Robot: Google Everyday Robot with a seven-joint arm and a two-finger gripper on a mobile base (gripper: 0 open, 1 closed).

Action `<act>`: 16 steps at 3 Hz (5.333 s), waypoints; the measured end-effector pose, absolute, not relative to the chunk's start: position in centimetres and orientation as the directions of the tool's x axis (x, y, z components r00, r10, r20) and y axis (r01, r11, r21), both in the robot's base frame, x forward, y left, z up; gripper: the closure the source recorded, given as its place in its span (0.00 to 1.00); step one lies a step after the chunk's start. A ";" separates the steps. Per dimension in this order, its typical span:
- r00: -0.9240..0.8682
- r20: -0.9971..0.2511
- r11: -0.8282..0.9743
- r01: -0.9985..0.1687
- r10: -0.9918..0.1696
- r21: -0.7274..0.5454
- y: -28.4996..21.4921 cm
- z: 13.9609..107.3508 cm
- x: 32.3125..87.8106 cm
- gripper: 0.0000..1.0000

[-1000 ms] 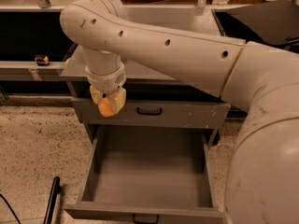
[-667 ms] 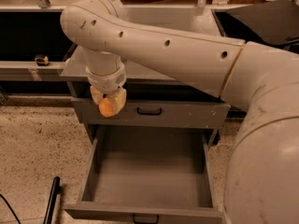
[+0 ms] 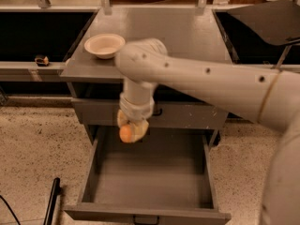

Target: Place orange into middle drawer

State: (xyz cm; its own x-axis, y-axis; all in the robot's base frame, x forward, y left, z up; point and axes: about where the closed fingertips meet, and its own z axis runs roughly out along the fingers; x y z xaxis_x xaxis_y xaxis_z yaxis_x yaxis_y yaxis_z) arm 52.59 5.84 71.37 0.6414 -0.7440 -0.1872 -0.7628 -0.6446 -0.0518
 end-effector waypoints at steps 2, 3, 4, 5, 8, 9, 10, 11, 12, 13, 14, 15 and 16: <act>0.413 -0.389 -0.401 -0.909 -0.824 -0.116 -0.9 60.3 50.1 1.00; 0.399 -0.397 -0.367 -0.917 -0.826 -0.158 -1.0 60.2 51.1 1.00; 0.337 -0.445 -0.308 -0.941 -0.830 -0.138 -2.5 58.2 52.5 1.00; 0.236 -0.565 -0.207 -0.971 -0.791 -0.116 -4.1 53.7 54.5 1.00; 0.123 -0.602 -0.127 -0.991 -0.789 -0.035 -4.9 48.3 54.4 1.00; -0.011 -0.605 0.019 -1.000 -0.796 -0.008 -7.7 46.1 54.9 1.00; -0.107 -0.587 0.109 -0.993 -0.803 0.032 -9.6 44.3 55.3 1.00; -0.166 -0.608 0.172 -0.984 -0.777 0.048 -10.6 42.7 55.5 1.00; -0.192 -0.633 0.182 -0.980 -0.750 0.082 -10.3 40.9 55.9 0.82; -0.196 -0.635 0.184 -0.979 -0.747 0.086 -10.3 40.6 56.0 0.59; -0.196 -0.635 0.183 -0.979 -0.747 0.086 -10.3 40.6 56.0 0.36; -0.196 -0.635 0.183 -0.979 -0.747 0.086 -10.3 40.6 56.0 0.14; -0.196 -0.635 0.183 -0.979 -0.747 0.086 -10.3 40.6 56.0 0.00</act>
Offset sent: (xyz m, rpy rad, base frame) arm -0.0067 -0.0920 -0.1500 0.3901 -0.0072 -0.3946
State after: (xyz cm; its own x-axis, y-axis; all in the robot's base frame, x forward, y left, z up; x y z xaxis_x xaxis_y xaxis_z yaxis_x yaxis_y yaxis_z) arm 56.02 -10.30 40.60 -0.1957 -0.7472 -0.6351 -0.9793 0.1834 0.0860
